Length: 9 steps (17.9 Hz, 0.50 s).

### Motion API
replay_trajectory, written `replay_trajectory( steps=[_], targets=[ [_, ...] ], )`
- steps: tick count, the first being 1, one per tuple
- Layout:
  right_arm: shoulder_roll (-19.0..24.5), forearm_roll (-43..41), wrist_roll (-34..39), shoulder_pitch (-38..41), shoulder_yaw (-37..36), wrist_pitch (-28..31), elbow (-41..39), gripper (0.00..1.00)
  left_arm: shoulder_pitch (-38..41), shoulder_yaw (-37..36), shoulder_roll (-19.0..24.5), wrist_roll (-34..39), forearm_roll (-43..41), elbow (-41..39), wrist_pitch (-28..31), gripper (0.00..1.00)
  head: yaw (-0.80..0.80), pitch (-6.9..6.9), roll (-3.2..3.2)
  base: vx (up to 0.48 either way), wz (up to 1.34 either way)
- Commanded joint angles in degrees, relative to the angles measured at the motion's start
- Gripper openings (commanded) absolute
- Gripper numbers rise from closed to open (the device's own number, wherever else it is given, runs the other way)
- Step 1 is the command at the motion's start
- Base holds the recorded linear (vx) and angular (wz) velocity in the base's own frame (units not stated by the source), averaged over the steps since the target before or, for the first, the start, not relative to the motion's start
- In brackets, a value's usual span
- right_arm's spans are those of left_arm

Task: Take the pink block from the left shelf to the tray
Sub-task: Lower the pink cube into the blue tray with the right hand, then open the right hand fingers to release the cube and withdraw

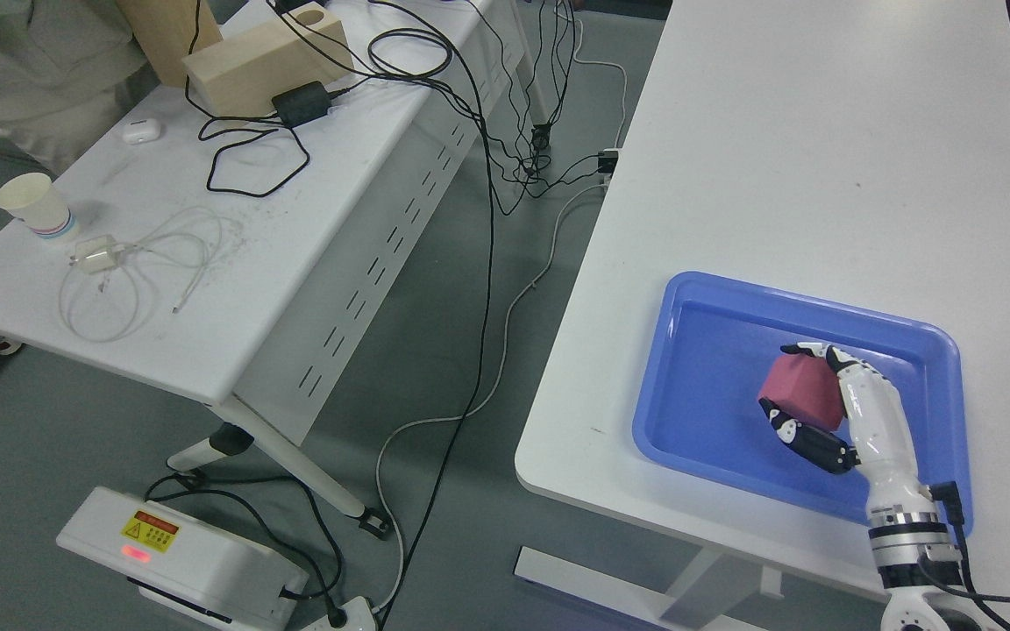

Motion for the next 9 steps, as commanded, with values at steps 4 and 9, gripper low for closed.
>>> replay_trajectory(
  steps=[4,9],
  targets=[
    [-0.4,-9.6,2.0,0.1,-1.5,0.5,0.0,0.82,-1.3,0.0,1.0,0.0,-0.1,-1.0,0.0,1.0,0.0,0.0,0.0,0.074,0.0],
    [-0.7,-19.6,1.9,0.2,-4.5,0.6,0.0,0.95,-1.3,0.0,1.0,0.0,-0.1,-1.0,0.0,1.0,0.0,0.0,0.0,0.027,0.0]
  ],
)
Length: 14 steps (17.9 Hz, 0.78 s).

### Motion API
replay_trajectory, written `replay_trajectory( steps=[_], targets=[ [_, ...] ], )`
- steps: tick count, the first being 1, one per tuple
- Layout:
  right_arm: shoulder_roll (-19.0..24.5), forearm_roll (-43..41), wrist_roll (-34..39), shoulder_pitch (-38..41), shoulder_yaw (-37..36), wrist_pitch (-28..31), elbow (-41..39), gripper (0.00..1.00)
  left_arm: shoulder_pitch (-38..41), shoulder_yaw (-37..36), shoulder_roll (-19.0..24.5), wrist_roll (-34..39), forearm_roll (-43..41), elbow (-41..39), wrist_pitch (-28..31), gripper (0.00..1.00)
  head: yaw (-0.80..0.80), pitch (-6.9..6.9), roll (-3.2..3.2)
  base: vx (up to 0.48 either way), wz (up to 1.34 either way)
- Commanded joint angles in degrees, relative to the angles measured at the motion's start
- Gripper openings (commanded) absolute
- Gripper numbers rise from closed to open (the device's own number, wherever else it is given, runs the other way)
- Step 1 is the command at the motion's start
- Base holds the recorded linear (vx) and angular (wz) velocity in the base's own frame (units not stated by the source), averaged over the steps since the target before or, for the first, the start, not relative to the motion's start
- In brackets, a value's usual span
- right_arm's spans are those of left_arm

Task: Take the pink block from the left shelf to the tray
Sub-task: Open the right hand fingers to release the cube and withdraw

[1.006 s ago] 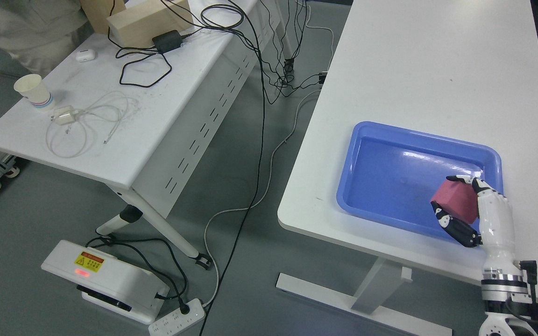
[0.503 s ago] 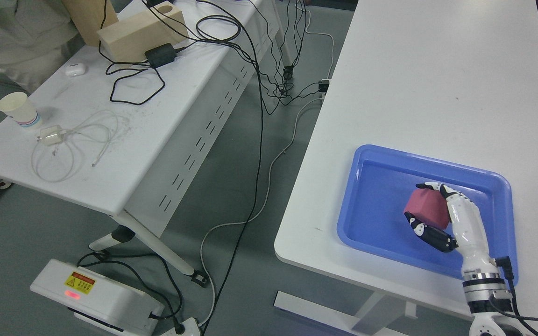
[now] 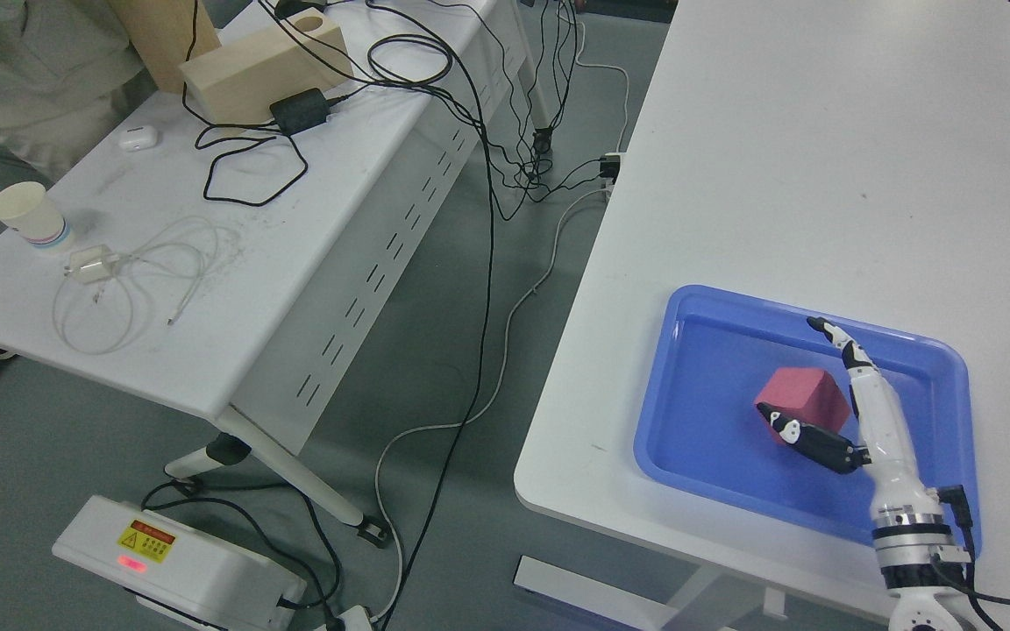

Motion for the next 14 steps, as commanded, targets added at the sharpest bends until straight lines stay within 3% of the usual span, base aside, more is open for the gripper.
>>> replay_trajectory(
  steps=[1,5,9,14],
  targets=[
    [-1.6,-9.3,0.0,0.0,-3.2,0.0,-0.1,0.98,-1.3,0.0,1.0,0.0,-0.1,-1.0,0.0,1.0,0.0,0.0,0.0,0.0,0.0],
    [-1.2,-10.7,-0.7,-0.1,-4.4,0.2,-0.1,0.99,-1.3,0.0,1.0,0.0,-0.1,-1.0,0.0,1.0,0.0,0.0,0.0,-0.006,0.0],
    [-1.0,-20.0,-4.1,-0.4,-6.6,0.4,0.0,0.99,-1.3,0.0,1.0,0.0,-0.1,-1.0,0.0,1.0,0.0,0.01,0.0,0.0,0.0],
    [-0.9,-20.8,-6.5,-0.4,-7.2,4.5,0.0,0.99,-1.3,0.0,1.0,0.0,-0.1,-1.0,0.0,1.0,0.0,0.01,0.0,0.003,0.0]
  ],
)
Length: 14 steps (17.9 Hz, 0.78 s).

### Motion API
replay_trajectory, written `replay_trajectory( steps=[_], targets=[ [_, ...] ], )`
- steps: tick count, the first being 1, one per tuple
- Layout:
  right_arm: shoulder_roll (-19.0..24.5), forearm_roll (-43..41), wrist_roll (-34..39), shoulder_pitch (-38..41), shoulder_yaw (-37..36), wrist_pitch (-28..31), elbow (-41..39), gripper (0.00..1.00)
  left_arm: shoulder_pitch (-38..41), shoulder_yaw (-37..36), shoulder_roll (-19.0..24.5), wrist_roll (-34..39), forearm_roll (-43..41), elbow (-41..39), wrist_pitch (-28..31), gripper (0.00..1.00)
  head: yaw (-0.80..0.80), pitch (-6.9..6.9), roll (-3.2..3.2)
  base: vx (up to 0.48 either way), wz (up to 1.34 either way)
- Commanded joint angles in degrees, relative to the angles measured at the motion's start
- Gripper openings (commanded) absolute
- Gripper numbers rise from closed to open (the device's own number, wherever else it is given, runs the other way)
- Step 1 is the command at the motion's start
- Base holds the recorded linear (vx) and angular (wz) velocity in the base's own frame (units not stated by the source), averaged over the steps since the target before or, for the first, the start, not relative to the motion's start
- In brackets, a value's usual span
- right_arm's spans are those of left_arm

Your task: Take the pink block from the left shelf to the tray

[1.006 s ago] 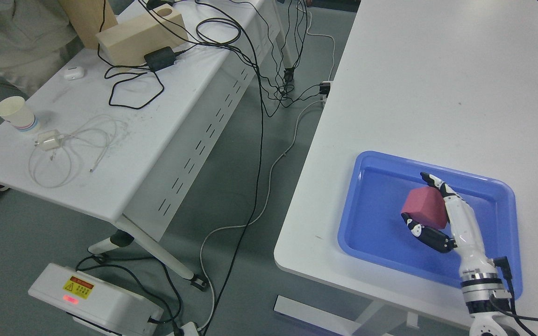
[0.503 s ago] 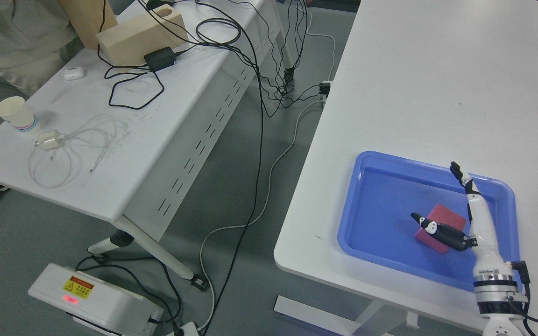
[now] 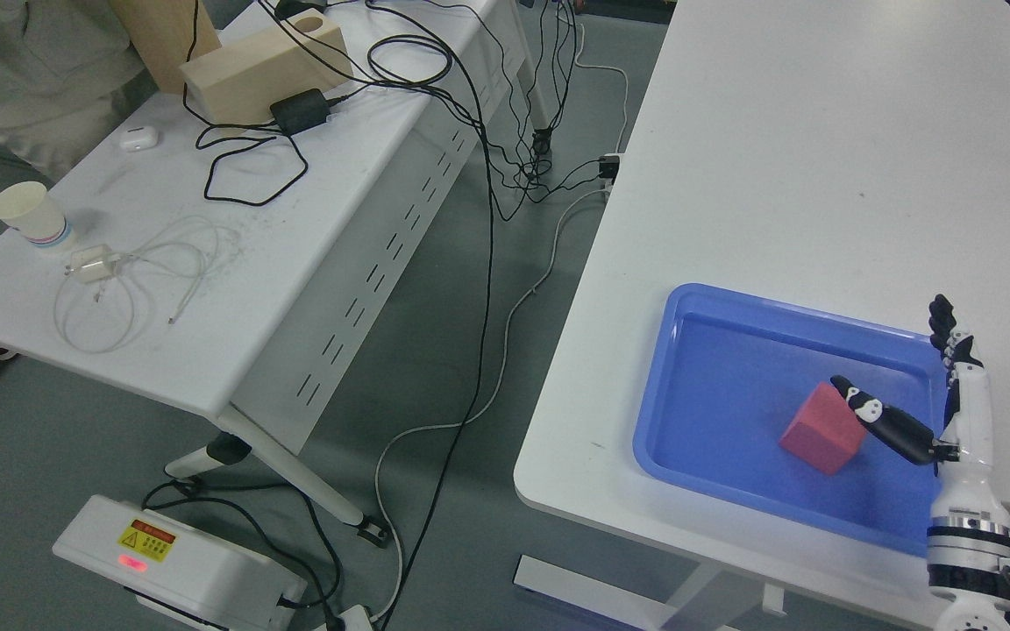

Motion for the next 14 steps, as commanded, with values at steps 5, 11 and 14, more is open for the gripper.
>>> replay_trajectory(
  steps=[5,11,14],
  targets=[
    [-0.8,-4.1,-0.9,-0.1,-2.7,1.6,0.0,0.99,-1.3,0.0,1.0,0.0,-0.1,-1.0,0.0,1.0,0.0,0.0,0.0,-0.021,-0.01],
    [-0.7,-4.0,-0.1,-0.2,-2.1,3.7,0.1,0.99,-1.3,0.0,1.0,0.0,-0.1,-1.0,0.0,1.0,0.0,0.0,0.0,-0.1,-0.04],
    [-0.7,-4.0,1.3,-0.7,-1.9,7.1,0.3,1.0,-1.3,0.0,1.0,0.0,-0.1,-1.0,0.0,1.0,0.0,0.0,0.0,-0.146,-0.05]
  ],
)
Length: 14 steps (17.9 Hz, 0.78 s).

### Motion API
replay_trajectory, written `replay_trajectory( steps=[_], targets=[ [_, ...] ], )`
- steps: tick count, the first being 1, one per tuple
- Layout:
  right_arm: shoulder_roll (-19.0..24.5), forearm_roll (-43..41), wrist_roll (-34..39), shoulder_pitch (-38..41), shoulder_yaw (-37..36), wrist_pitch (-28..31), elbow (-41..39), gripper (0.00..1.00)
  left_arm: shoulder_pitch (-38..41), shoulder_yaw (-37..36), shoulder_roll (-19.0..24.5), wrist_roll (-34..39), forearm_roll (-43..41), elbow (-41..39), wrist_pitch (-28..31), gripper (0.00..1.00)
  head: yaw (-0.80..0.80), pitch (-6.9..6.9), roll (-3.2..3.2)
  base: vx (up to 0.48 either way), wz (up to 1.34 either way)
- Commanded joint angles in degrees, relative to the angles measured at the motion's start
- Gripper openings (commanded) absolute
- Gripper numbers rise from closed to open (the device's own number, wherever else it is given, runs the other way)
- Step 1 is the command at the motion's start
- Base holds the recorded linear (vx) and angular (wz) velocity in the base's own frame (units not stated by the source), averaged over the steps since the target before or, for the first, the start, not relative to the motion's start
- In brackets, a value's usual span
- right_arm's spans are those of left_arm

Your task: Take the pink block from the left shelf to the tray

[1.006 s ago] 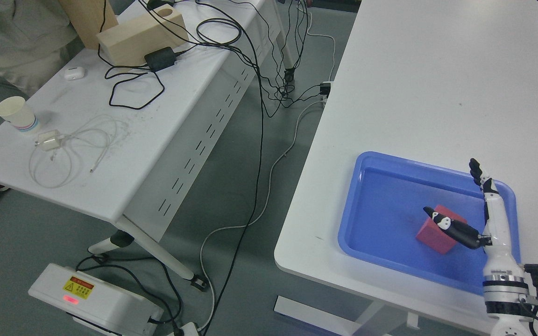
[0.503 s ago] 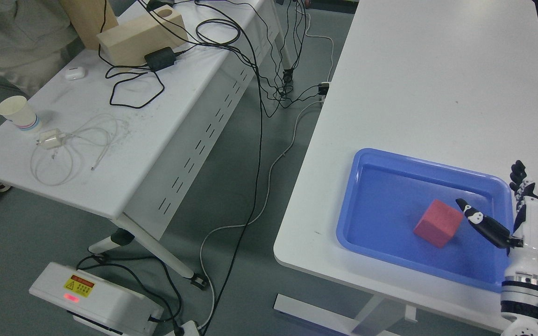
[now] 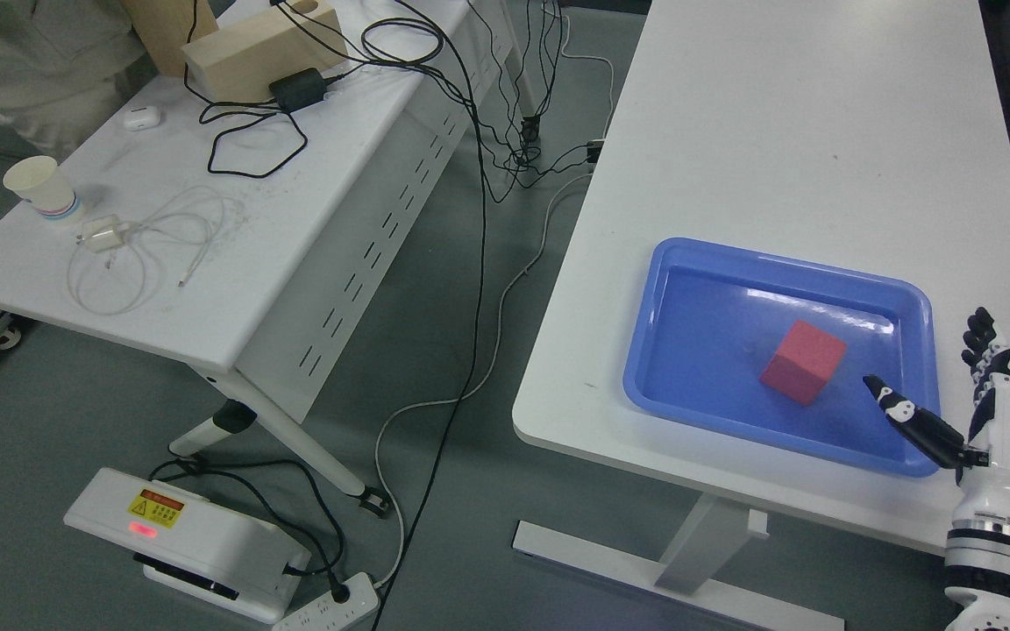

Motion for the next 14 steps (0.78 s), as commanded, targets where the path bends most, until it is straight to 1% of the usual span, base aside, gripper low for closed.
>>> replay_trajectory(
  steps=[1,6,10,14],
  targets=[
    [-0.9,-0.2,2.3,-0.5,0.0,2.6,0.2,1.0,-1.3,0.0,1.0,0.0,-0.1,-1.0,0.0,1.0,0.0,0.0,0.0,-0.158,0.0],
    [-0.9,-0.2,2.8,-0.4,0.2,2.7,0.2,1.0,-1.3,0.0,1.0,0.0,-0.1,-1.0,0.0,1.0,0.0,0.0,0.0,-0.134,-0.02],
    [-0.9,-0.2,3.0,-0.4,0.2,2.7,0.2,1.0,-1.3,0.0,1.0,0.0,-0.1,-1.0,0.0,1.0,0.0,0.0,0.0,-0.078,-0.29],
    [-0.9,-0.2,6.7,-0.4,0.7,2.6,0.3,1.0,-1.4,0.0,1.0,0.0,-0.1,-1.0,0.0,1.0,0.0,0.0,0.0,-0.093,-0.36]
  ],
)
